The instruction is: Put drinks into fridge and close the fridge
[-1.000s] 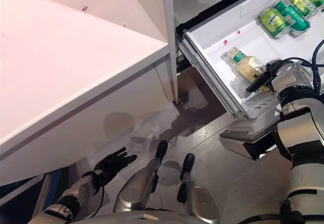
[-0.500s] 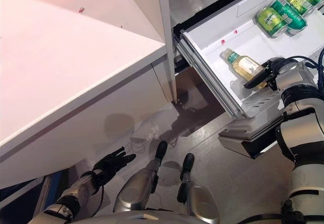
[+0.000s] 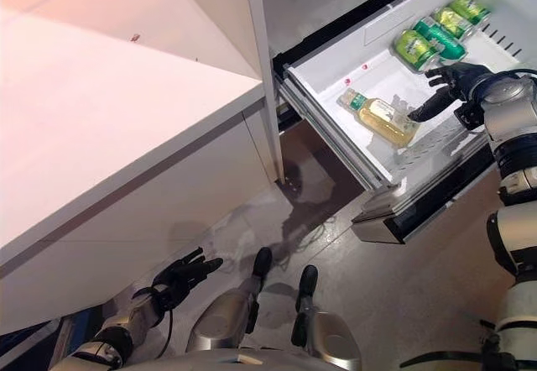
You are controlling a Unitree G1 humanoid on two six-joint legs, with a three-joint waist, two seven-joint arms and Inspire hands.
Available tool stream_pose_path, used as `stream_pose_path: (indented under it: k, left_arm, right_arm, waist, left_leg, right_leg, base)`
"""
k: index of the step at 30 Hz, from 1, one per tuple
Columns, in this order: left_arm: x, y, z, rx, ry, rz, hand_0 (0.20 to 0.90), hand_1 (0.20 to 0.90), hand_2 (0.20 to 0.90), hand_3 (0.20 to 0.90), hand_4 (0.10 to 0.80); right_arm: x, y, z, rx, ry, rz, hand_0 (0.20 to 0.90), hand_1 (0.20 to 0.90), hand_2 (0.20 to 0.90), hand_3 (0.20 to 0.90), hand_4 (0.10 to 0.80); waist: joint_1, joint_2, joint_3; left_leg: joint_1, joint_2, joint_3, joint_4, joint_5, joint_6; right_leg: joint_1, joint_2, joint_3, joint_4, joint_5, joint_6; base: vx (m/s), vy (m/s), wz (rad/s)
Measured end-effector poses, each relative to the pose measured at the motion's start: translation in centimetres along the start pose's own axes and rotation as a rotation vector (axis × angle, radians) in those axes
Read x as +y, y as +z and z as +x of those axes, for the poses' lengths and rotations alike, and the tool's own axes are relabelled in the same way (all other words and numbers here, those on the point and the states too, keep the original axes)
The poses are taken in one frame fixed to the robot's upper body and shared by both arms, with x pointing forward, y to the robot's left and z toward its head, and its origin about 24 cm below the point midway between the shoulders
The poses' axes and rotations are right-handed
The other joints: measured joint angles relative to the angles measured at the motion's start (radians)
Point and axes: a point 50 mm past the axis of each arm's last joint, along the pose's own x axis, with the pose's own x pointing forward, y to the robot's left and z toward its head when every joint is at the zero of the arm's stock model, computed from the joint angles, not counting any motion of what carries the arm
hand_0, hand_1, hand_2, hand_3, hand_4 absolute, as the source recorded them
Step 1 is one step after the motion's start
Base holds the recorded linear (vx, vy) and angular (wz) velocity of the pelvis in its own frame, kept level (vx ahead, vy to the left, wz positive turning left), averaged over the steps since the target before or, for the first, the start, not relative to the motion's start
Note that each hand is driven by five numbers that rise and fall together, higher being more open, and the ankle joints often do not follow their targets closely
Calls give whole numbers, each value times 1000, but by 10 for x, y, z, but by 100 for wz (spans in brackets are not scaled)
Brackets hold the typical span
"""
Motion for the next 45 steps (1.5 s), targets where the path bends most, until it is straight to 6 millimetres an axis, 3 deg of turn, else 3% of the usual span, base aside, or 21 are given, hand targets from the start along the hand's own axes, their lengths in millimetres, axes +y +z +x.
stream_pose_path:
  k: [4, 7, 9, 12, 17, 20, 21, 23, 24, 27, 29, 33, 36, 39, 45]
  left_arm:
    - [1, 1, 0, -4, 8, 12, 900, 900, 900, 900, 800]
    - [10, -4, -3, 6, 37, -10, 900, 900, 900, 900, 800]
    - [14, -11, -5, 32, 53, 7, 900, 900, 900, 900, 800]
    - [17, -19, -7, 58, 63, 21, 900, 900, 900, 900, 800]
    - [26, -44, -16, 146, 90, 55, 900, 900, 900, 900, 800]
    - [21, -54, -17, 178, 70, 71, 900, 900, 900, 900, 800]
    - [13, -59, -16, 190, 45, 78, 900, 900, 900, 900, 800]
    - [6, -62, -14, 199, 21, 87, 900, 900, 900, 900, 800]
    - [-1, -67, -13, 215, -4, 89, 900, 900, 900, 900, 800]
    - [-8, -73, -13, 236, -33, 107, 900, 900, 900, 900, 800]
    - [-16, -62, -7, 216, -56, 151, 900, 900, 900, 900, 800]
    - [-41, -5, 13, 78, -69, 191, 900, 900, 900, 900, 800]
    - [-51, 14, 17, 5, -83, 162, 900, 900, 900, 900, 800]
    - [-51, 17, 16, -20, -88, 125, 900, 900, 900, 900, 800]
    - [-51, 21, 17, -45, -80, 92, 900, 900, 900, 900, 800]
  right_arm:
    - [-23, 33, -20, -208, -125, -109, 900, 900, 900, 900, 800]
    - [-34, 61, -40, -408, -260, -151, 900, 900, 900, 900, 800]
    - [-37, 69, -51, -514, -353, -113, 900, 900, 900, 900, 800]
    - [-42, 63, -70, -648, -498, 33, 900, 900, 900, 900, 800]
    - [-11, 26, -66, -675, -587, 404, 900, 900, 900, 900, 800]
    - [13, -13, -56, -565, -606, 624, 900, 900, 900, 900, 800]
    - [24, -38, -52, -476, -639, 727, 900, 900, 900, 900, 800]
    - [36, -61, -47, -380, -680, 818, 900, 900, 900, 900, 800]
    - [49, -83, -43, -275, -714, 889, 900, 900, 900, 900, 800]
    - [63, -105, -40, -156, -741, 951, 900, 900, 900, 900, 800]
    - [63, -109, -40, -149, -780, 999, 900, 900, 900, 900, 800]
    - [44, -86, -30, -234, -853, 1164, 900, 900, 900, 900, 800]
    - [50, -71, -26, -311, -828, 1312, 900, 900, 900, 900, 800]
    - [42, -59, -25, -394, -797, 1379, 900, 900, 900, 900, 800]
    - [49, -39, -20, -565, -611, 1490, 900, 900, 900, 900, 800]
  waist:
    - [-16, -7, -4]
    - [-29, -32, -39]
    - [-35, -47, -67]
    - [-35, -62, -102]
    - [-66, -64, -206]
    - [-84, -50, -217]
    - [-88, -38, -218]
    - [-90, -29, -212]
    - [-92, -14, -202]
    - [-94, 11, -166]
    - [-92, 25, -134]
    - [-53, 36, 16]
    - [-43, 32, 99]
    - [-42, 33, 107]
    - [-46, 33, 111]
  left_leg:
    - [19, -1, 10, 0, -2, 4]
    - [28, 0, 22, 0, -7, 10]
    - [32, 0, 29, 0, -11, 13]
    - [53, -2, 46, 0, -20, 19]
    - [88, -7, 78, 0, -48, 25]
    - [117, -10, 87, 0, -51, 32]
    - [112, -15, 89, 17, -58, 35]
    - [108, -19, 89, 47, -71, 37]
    - [107, -22, 89, 70, -80, 39]
    - [92, -26, 86, 110, -89, 45]
    - [7, -31, 70, 170, -91, 44]
    - [-238, -48, 52, 329, -96, 29]
    - [-291, -70, 41, 389, -102, 30]
    - [-336, -79, 37, 421, -103, 31]
    - [-381, -88, 39, 437, -103, 32]
  right_leg:
    - [15, -2, 11, 0, 3, 2]
    - [18, 0, 27, 0, 3, 2]
    - [18, -1, 38, 0, 3, 3]
    - [32, -4, 55, 0, 0, 7]
    - [54, -9, 94, 0, -6, 15]
    - [81, -13, 102, 8, -14, 25]
    - [83, -17, 105, 10, -16, 28]
    - [84, -21, 106, 22, -18, 31]
    - [85, -23, 105, 42, -25, 36]
    - [77, -28, 100, 78, -38, 38]
    - [-18, -27, 86, 162, -61, 36]
    - [-297, -39, 75, 399, -100, 17]
    - [-371, -70, 64, 512, -144, 8]
    - [-415, -76, 66, 549, -146, 10]
    - [-472, -77, 85, 586, -147, 12]
  base:
    - [1, 66, -8]
    - [30, 67, -14]
    - [37, 56, -16]
    - [39, 48, -16]
    - [61, 16, -23]
    - [69, -31, -8]
    - [74, -45, -3]
    - [67, -69, -1]
    - [23, -77, 2]
    - [-223, -110, 7]
    - [-572, -124, 17]
    - [-328, -60, 10]
    - [-83, 15, 22]
    - [-56, 36, 3]
    - [-46, 33, -5]
